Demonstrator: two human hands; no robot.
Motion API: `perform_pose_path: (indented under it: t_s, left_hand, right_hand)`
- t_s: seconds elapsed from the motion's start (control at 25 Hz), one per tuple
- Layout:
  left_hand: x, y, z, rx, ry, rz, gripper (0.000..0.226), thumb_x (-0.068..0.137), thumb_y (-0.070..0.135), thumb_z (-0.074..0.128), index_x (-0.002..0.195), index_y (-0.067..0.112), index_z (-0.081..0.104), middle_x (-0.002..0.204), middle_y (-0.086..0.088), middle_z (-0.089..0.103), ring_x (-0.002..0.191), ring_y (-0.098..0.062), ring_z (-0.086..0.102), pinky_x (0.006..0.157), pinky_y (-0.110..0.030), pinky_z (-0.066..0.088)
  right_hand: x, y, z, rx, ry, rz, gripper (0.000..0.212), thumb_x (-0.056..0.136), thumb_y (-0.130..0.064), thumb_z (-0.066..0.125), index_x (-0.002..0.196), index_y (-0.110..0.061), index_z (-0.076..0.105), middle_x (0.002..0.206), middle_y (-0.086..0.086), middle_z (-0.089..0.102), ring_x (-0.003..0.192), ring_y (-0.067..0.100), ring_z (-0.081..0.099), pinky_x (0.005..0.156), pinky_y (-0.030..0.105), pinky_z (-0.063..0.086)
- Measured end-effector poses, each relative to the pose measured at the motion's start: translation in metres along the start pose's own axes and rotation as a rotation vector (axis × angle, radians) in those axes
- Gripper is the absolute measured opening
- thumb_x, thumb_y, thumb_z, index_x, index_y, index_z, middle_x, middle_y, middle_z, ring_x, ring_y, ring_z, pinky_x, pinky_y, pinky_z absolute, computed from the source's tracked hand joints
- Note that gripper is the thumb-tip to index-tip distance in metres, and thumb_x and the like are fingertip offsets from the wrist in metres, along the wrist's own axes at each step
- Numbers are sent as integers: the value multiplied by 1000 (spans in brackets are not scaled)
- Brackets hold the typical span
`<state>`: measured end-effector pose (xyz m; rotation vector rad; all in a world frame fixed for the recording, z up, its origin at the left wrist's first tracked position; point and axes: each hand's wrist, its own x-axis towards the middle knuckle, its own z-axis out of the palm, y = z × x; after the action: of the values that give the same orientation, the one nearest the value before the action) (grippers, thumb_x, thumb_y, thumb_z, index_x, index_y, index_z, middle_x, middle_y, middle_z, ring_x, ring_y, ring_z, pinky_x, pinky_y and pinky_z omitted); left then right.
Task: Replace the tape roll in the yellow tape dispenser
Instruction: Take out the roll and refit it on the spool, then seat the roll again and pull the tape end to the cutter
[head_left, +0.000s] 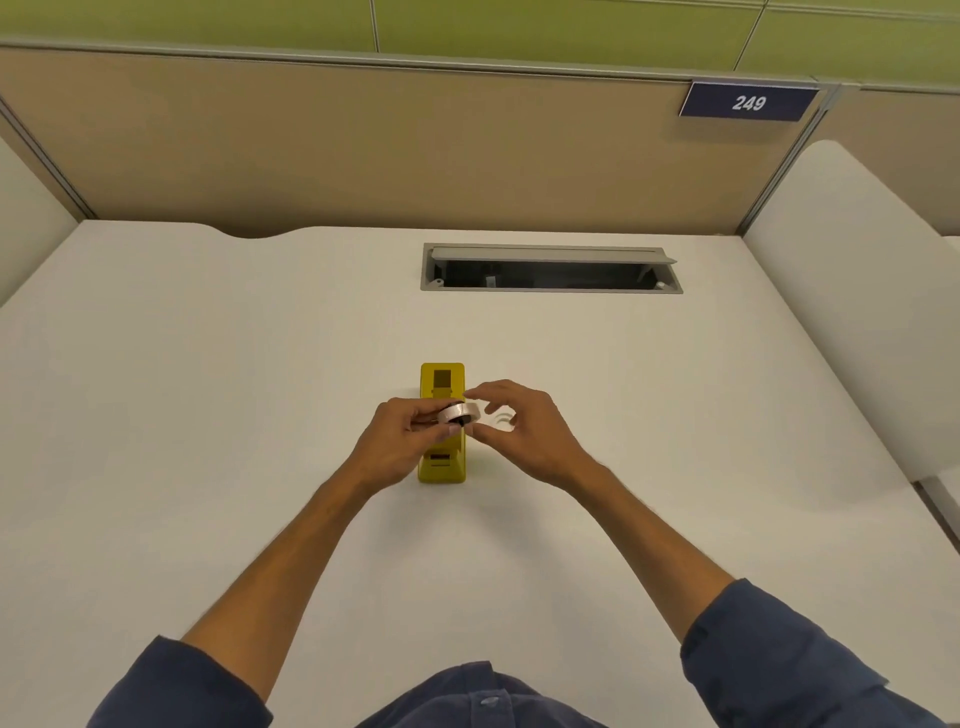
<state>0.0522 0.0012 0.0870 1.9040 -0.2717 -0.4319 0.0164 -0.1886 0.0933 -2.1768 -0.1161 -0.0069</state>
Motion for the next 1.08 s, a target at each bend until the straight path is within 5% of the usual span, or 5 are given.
perform_pose_path:
  t_s: [0.48, 0.76, 1.08]
  left_hand:
    - [5, 13, -15, -176, -201, -71, 37, 83, 13, 68, 119, 17, 58, 107, -8, 73, 101, -20, 69, 92, -37, 53]
    - [7, 17, -24, -182, -250, -109, 24, 92, 17, 56, 115, 16, 65, 111, -4, 71, 103, -17, 68, 84, -23, 54]
    - [16, 5, -15, -214, 19, -98, 24, 91, 12, 56, 114, 17, 62, 108, -3, 71, 104, -17, 66, 87, -33, 55]
  right_hand:
    - [5, 4, -4, 229, -9, 110, 24, 77, -30, 79, 97, -19, 74, 96, -7, 73, 83, 9, 67, 72, 21, 53]
    - [3, 2, -4, 302, -29, 125, 22, 76, -24, 81, 95, -16, 73, 93, -3, 74, 82, 9, 68, 74, 17, 51]
    - [11, -6, 13, 248, 172, 196, 18, 74, -25, 82, 87, -15, 76, 82, 0, 75, 74, 10, 71, 72, 23, 56]
